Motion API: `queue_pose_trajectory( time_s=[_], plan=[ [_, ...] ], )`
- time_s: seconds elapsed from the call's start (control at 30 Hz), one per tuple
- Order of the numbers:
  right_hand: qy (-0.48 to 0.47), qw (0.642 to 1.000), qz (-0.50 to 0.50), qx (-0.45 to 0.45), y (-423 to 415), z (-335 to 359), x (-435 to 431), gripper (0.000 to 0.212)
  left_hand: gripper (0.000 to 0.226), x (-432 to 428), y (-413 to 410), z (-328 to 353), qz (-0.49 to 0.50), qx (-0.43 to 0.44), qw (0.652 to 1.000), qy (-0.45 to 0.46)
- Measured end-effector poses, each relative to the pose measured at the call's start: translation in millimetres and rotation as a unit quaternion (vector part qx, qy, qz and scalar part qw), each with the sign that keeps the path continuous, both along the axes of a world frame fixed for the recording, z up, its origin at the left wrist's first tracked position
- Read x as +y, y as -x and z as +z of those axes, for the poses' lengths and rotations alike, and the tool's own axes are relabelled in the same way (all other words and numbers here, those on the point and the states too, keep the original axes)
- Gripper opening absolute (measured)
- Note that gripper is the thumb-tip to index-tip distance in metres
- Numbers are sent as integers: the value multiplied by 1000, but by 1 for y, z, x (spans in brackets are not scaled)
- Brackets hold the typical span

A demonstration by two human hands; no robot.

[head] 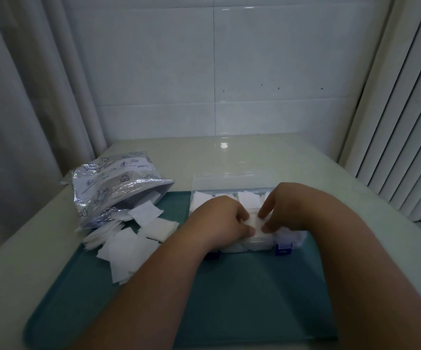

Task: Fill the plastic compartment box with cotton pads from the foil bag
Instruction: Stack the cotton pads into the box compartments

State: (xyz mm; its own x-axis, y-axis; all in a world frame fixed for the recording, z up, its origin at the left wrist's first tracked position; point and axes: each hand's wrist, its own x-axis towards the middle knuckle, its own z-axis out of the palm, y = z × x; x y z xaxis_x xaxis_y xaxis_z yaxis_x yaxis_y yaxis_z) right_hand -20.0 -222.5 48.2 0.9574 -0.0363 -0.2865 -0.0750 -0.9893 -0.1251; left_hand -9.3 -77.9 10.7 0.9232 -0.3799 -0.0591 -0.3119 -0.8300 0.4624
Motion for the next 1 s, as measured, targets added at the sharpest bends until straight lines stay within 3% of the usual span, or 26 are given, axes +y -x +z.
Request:
queue_pose_trajectory(
  time_s=[0.27, 0.5, 0.7, 1.0],
  plan=[
    [-85, 990, -63, -95, -8, 0, -6, 32, 25, 19, 0, 10, 13, -13, 995, 96],
    [-127, 981, -54, -134, -7, -2, 5, 23, 20, 59, -3, 26, 55, -50, 986, 147],
    [-86, 993, -26, -73, -3, -1, 10, 26, 17, 93, -7, 17, 93, -43, 979, 176],
    [-109, 994, -3, -22, -1, -4, 9, 34, 15, 105, -9, 15, 90, -55, 981, 160]
  ],
)
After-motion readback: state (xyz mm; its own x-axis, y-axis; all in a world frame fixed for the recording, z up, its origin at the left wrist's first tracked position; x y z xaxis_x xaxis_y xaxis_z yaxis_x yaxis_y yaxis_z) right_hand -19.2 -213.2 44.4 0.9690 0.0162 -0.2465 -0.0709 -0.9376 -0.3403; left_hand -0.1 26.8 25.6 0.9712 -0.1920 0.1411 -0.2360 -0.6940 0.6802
